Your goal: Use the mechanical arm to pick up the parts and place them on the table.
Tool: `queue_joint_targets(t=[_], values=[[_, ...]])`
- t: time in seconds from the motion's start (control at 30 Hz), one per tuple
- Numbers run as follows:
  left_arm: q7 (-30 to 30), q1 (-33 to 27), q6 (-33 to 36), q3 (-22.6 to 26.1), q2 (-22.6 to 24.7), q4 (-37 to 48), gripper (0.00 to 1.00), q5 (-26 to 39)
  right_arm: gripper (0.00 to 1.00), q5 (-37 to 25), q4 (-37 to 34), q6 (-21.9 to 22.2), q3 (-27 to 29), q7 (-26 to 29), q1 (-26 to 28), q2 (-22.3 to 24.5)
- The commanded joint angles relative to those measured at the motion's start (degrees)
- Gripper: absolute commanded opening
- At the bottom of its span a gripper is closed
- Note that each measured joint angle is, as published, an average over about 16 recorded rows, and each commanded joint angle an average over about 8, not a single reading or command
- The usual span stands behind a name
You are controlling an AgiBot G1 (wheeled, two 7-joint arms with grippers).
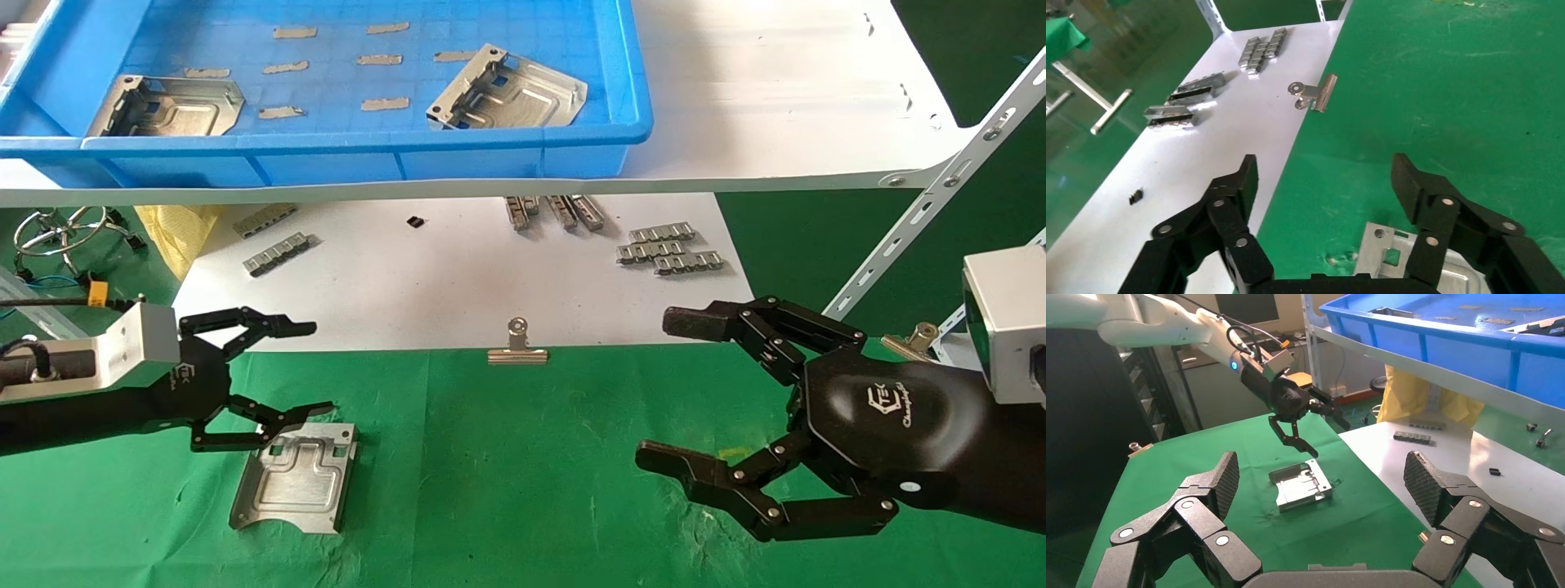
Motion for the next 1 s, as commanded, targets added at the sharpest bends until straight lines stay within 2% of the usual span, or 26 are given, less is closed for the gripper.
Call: queue_joint_targets(t=[0.03, 0.27, 1.0], values=[[0.5, -0.3, 0.0, 0.2, 0.1, 0.2, 1.00, 0.3, 1.00, 0.0, 0.0, 0.0, 0.0, 0.0, 0.0, 0.0], [-2.5, 1.5, -0.4, -2.0, -0.7, -4.0, 1.00, 0.0, 1.00, 0.0, 0.0, 0.0, 0.0, 0.0, 0.0, 0.0], [-20.8, 12.7, -2.6, -15.0, -5.3, -28.2, 1.00, -2.7, 1.00, 0.0, 0.0, 0.0, 0.0, 0.0, 0.0, 0.0]])
